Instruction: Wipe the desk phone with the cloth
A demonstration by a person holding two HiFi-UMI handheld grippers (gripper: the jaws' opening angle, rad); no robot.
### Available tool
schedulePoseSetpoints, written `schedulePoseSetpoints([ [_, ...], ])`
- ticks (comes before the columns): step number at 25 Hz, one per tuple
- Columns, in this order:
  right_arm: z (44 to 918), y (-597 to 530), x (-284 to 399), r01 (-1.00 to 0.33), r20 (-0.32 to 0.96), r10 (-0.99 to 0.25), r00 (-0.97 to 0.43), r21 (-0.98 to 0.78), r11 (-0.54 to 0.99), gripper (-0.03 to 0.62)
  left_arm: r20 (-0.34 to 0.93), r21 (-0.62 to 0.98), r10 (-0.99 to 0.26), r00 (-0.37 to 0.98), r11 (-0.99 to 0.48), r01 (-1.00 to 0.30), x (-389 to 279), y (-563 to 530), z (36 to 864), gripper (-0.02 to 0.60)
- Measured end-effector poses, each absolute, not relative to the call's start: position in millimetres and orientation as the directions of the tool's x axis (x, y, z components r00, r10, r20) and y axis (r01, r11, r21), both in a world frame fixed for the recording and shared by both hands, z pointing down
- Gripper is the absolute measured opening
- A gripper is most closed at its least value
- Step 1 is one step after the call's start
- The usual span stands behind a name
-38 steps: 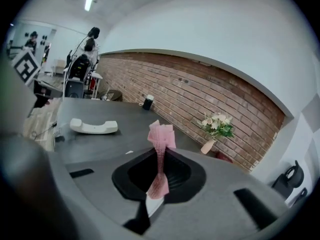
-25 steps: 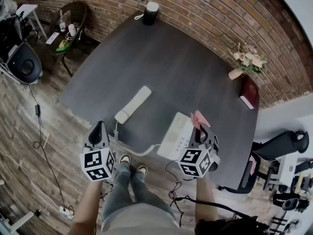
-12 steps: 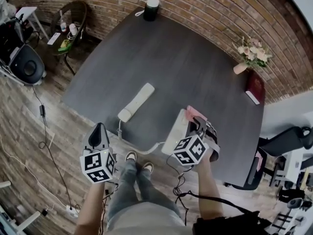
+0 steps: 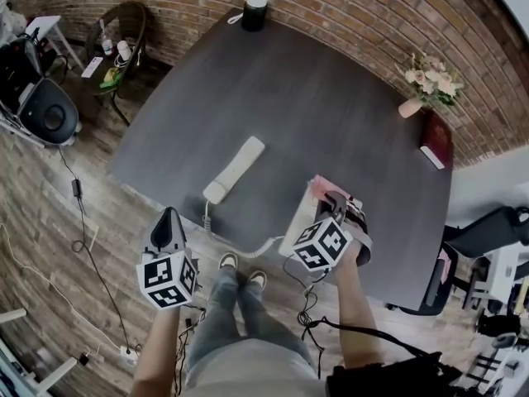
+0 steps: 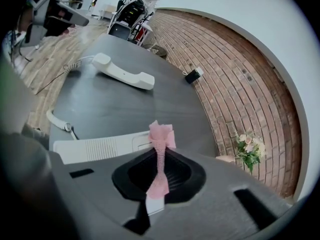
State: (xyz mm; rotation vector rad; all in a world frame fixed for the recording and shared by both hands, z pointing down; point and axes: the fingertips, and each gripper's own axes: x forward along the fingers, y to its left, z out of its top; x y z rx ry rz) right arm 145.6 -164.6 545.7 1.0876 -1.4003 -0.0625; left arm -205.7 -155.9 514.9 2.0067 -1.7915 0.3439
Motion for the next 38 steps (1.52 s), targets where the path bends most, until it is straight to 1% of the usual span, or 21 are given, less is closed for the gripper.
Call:
schedulePoseSetpoints([
  [18, 563, -142, 135, -0.559, 0.81, -0.546, 0.215, 0.561, 0.611, 0.017, 0.449, 0.16, -0.881, 0.151, -0.087, -0.983, -201, -154, 514, 0.005],
  [38, 577, -89, 108, -0.584, 0.859, -0.489, 0.148, 0.475, 0.658, 0.017, 0.445, 0.154, -0.881, 0.162, -0.103, -0.983, -194, -134, 509, 0.005],
])
